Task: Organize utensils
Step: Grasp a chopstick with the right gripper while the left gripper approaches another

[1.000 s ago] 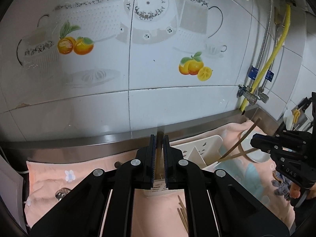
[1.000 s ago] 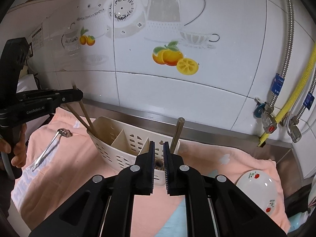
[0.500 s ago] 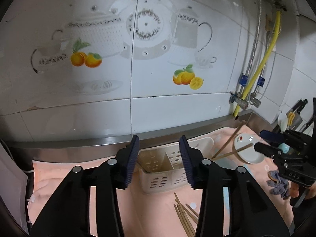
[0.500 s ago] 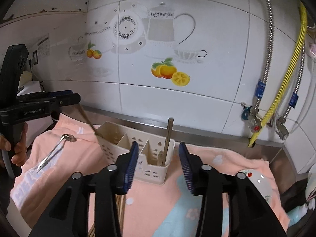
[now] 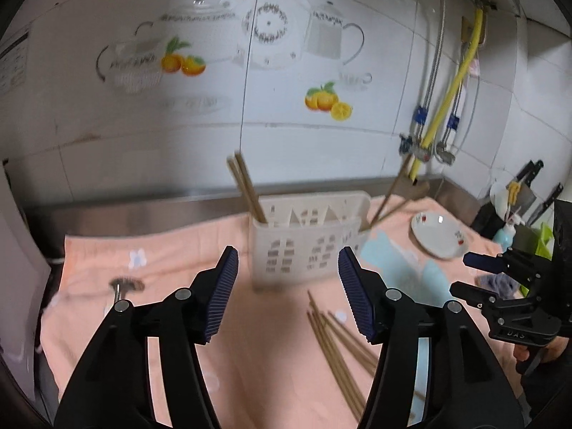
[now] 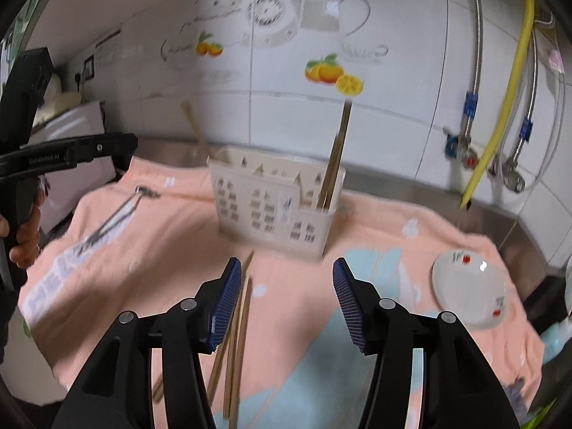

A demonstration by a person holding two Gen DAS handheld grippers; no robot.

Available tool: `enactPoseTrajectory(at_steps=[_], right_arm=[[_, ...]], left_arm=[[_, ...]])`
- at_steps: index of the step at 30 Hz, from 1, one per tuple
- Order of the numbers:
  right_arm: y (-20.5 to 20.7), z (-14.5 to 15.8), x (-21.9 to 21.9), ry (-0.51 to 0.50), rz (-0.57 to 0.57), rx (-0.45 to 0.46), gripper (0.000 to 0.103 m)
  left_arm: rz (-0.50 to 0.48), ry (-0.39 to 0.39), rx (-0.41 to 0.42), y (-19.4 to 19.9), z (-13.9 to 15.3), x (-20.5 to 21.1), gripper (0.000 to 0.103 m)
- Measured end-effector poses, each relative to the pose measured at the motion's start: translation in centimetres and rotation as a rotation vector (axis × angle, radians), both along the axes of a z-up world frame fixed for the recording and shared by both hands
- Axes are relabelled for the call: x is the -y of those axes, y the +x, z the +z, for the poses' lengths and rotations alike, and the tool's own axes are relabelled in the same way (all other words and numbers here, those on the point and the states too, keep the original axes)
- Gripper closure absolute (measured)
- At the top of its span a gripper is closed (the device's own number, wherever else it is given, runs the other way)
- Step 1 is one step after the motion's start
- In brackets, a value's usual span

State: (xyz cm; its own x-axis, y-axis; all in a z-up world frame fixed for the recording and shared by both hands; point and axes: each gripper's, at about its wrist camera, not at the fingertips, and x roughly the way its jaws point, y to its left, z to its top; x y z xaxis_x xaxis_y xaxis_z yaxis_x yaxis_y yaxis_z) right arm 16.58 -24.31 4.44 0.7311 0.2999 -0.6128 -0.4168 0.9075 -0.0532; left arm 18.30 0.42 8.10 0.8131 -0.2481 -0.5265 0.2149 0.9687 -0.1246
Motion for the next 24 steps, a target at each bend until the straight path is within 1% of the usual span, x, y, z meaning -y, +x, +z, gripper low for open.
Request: enactPoseTrajectory(at_steps=[8,11,14,16,18,24], right_arm=[[-3.6,-5.0,-0.2,-0.014,0.012,-0.079,0.052],[-4.6,-6.5,-0.1,-0.013,0.01,-0.102,0.054],[-5.5,-8.5,0.0,-0.017,0.005,-0.143,0.062],[-5.9,-9.5,0.2,-0.016,0.002,-0.171,0.066],[-6.0,-10.5,0.5,-0.012,-0.003,-0.196,0.072],[-6.1,-12.1,0.6,-0.008,-0.003,-0.236,0.081]], left_arm=[[0.005,0.012,-0.049,-3.6,-4.1,-0.1,0.044],[0.0,0.012,-0.081,-4.7,-5.9,0.1,0.044],[0.0,0.019,-0.099,-5.5,-7.0,0.2,0.044],[-0.003,0.014,-0.111,-6.0,-7.7,0.2,0.044],[-0.008,0.012,-0.124,-6.4,-8.3,0.3,0.044],[-0.017,-0.003,-0.156,-7.4,-9.9,0.6,0.044]])
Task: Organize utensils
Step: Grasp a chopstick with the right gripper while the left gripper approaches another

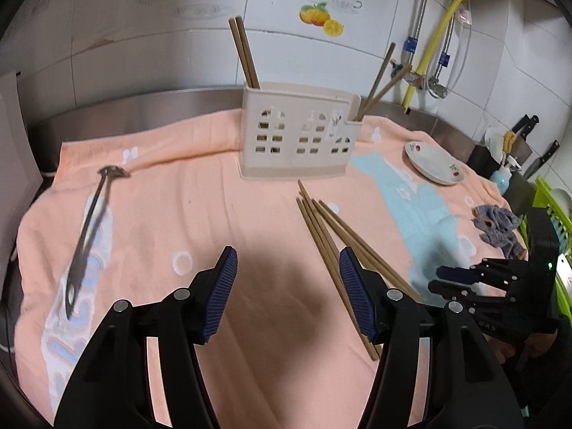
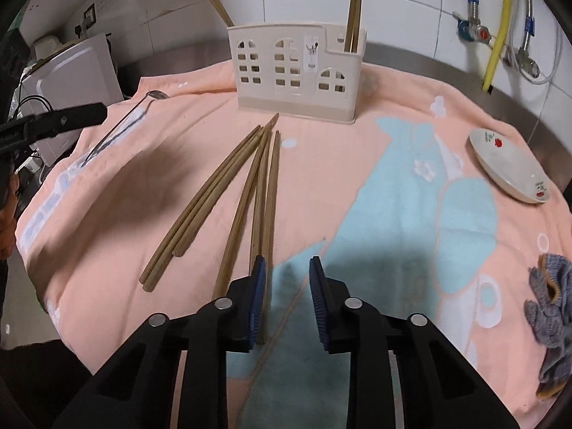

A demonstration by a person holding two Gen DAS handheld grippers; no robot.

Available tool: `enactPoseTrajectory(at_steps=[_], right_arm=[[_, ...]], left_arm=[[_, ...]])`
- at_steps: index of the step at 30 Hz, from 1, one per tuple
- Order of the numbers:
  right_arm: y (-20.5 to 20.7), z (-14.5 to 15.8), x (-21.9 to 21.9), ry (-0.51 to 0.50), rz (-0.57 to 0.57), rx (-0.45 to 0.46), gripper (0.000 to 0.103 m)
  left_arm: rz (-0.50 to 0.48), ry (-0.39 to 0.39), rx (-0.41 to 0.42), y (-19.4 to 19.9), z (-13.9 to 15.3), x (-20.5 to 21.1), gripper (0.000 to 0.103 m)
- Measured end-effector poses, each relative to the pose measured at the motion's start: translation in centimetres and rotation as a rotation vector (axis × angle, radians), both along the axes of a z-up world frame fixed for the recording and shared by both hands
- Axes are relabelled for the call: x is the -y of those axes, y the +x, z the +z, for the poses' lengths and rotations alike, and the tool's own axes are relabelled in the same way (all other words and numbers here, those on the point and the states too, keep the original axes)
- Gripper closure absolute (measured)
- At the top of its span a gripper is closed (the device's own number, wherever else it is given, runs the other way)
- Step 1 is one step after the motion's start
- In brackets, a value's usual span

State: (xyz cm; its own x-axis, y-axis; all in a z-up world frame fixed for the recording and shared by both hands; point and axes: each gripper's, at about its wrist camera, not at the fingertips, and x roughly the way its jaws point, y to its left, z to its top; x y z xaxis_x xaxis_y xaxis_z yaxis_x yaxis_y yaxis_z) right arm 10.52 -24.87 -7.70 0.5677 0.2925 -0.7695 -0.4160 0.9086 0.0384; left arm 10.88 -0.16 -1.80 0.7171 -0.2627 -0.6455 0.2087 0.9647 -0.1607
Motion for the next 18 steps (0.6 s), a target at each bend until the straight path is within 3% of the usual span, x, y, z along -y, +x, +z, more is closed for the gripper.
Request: enactPoseTrajectory(at_steps=[18], right_arm=[[1.2,-1.6,-1.6,-0.032,0.042,-0.035,0.091]], left_arm=[[-0.063,-0.002,-0.117,-2.1,-4.4,2.2,0.044]])
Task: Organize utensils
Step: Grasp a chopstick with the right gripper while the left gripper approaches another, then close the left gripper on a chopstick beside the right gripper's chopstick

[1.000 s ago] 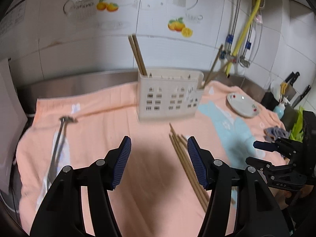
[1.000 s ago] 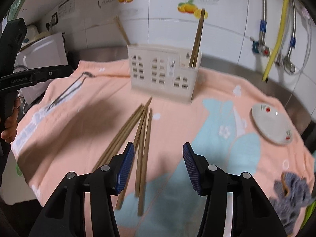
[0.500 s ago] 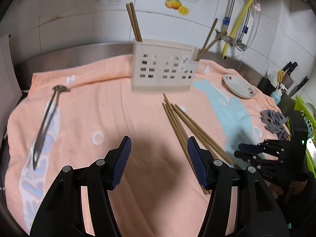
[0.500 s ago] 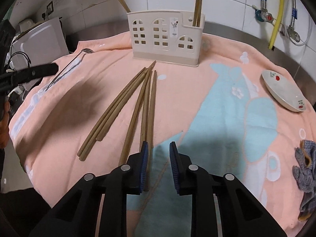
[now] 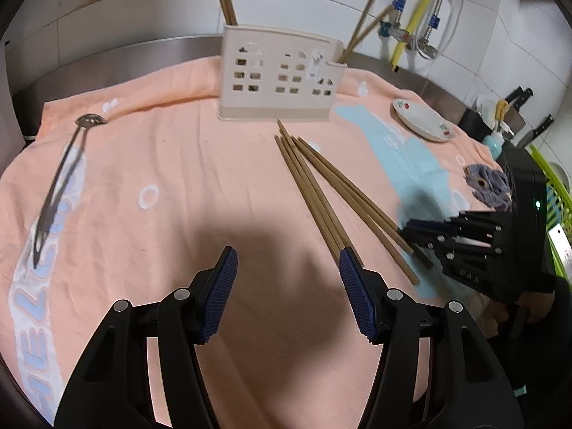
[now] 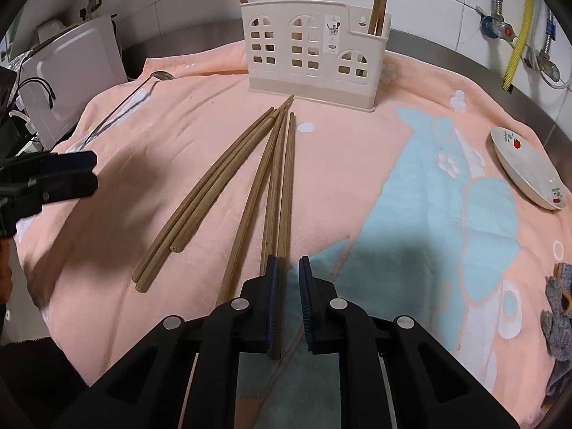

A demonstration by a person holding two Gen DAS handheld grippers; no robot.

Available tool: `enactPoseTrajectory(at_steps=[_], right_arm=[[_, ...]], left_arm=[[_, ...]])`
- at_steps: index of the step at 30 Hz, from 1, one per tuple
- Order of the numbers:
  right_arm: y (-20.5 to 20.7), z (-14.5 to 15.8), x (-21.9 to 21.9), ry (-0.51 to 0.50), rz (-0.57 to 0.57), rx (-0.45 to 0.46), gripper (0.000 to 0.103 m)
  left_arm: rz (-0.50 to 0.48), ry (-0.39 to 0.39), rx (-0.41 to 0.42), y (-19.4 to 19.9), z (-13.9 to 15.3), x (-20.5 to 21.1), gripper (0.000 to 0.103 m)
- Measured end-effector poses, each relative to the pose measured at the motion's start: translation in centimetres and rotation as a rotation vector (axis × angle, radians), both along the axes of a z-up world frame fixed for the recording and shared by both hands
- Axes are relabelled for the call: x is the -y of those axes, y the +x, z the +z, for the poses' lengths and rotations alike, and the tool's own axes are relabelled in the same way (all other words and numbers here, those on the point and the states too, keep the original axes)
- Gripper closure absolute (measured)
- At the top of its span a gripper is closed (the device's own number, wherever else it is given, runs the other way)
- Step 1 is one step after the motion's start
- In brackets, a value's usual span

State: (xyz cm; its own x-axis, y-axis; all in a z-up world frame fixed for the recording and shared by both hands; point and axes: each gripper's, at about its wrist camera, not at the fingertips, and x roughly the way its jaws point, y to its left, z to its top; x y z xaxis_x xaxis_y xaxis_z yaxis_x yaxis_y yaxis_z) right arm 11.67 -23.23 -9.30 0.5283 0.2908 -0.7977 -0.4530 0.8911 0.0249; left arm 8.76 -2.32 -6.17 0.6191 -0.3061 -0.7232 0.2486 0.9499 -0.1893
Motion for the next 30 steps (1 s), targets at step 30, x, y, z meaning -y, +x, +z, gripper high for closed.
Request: enactPoseTrajectory(at_steps=[30], right_arm=[[-1.0,-0.7,1.6,0.028,-0.008,0.015,0.096]], left_arm=[[0.055,0.04,-0.125,2.6,-3.5,5.3,0.072]])
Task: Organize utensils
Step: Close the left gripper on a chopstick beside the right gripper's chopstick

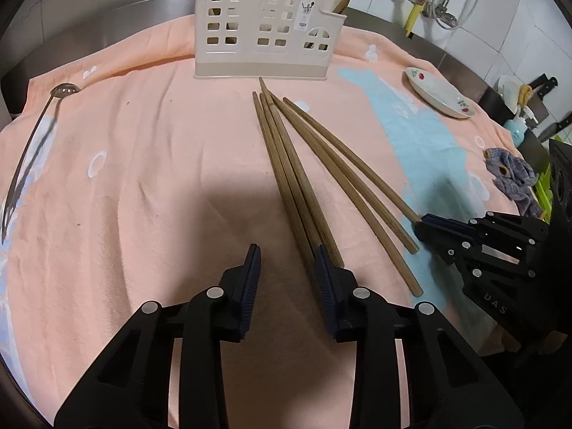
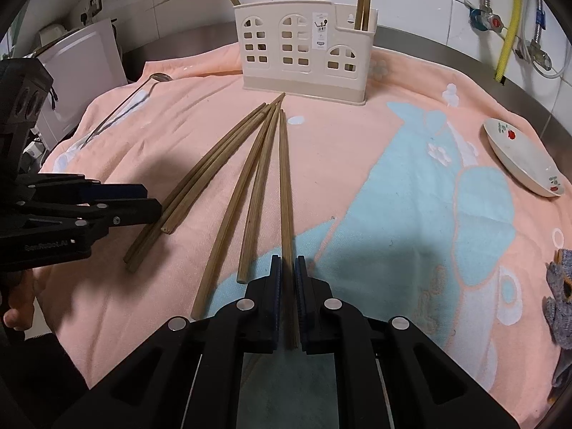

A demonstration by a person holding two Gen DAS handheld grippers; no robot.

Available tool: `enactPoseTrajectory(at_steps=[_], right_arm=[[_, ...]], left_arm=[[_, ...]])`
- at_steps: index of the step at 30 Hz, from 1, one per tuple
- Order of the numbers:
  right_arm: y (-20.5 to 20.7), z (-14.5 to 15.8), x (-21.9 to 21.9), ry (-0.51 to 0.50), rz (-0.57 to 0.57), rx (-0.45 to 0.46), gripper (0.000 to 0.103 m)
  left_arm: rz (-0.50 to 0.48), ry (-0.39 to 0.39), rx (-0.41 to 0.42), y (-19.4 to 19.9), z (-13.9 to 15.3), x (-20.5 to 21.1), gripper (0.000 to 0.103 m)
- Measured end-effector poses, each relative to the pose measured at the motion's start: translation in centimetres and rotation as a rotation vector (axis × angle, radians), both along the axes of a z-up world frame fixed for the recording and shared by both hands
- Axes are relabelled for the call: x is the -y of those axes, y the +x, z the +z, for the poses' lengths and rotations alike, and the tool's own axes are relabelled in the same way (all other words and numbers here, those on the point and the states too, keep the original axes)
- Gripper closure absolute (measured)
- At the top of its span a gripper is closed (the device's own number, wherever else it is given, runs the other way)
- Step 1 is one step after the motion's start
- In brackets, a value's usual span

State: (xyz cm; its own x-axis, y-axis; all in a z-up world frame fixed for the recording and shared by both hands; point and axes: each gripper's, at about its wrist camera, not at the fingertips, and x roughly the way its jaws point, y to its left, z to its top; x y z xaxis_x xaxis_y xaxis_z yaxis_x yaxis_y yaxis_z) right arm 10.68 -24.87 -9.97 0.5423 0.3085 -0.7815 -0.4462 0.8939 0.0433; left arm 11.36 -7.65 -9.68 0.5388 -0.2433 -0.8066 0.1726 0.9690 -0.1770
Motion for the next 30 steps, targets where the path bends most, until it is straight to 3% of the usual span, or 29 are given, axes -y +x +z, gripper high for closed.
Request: enactPoseTrajectory(at_steps=[12,17,20,24,30], right_arm=[[-0.1,-0.1,0.2,0.02,0.002,0.004,0.096],[-0.2,-0.1,0.2,0.019,0.0,0.009,0.096],[-0.2,-0.1,0.2,0.021,-0.002,0.01,0.096],[-0.2,-0.1,0.2,0.022,-0.001,0.015,0.096],[-0.2,-0.1,0.3,0.031,-0.005,0.019,0.096]], left_arm=[[0.089,0.014,-0.006,0.2,-0.3,-0.1,0.073],[0.089,0.063,-0.002,0.4,-0.4,0.9,0.073],[0.092,0.126,0.027,0.8,-0.5,1.5,0.077],[0.096,0.137,0.041,0.9,-0.4,0.9,0.086],[0.069,0.128,0.071,0.4,-0.4,0.4,0.089]])
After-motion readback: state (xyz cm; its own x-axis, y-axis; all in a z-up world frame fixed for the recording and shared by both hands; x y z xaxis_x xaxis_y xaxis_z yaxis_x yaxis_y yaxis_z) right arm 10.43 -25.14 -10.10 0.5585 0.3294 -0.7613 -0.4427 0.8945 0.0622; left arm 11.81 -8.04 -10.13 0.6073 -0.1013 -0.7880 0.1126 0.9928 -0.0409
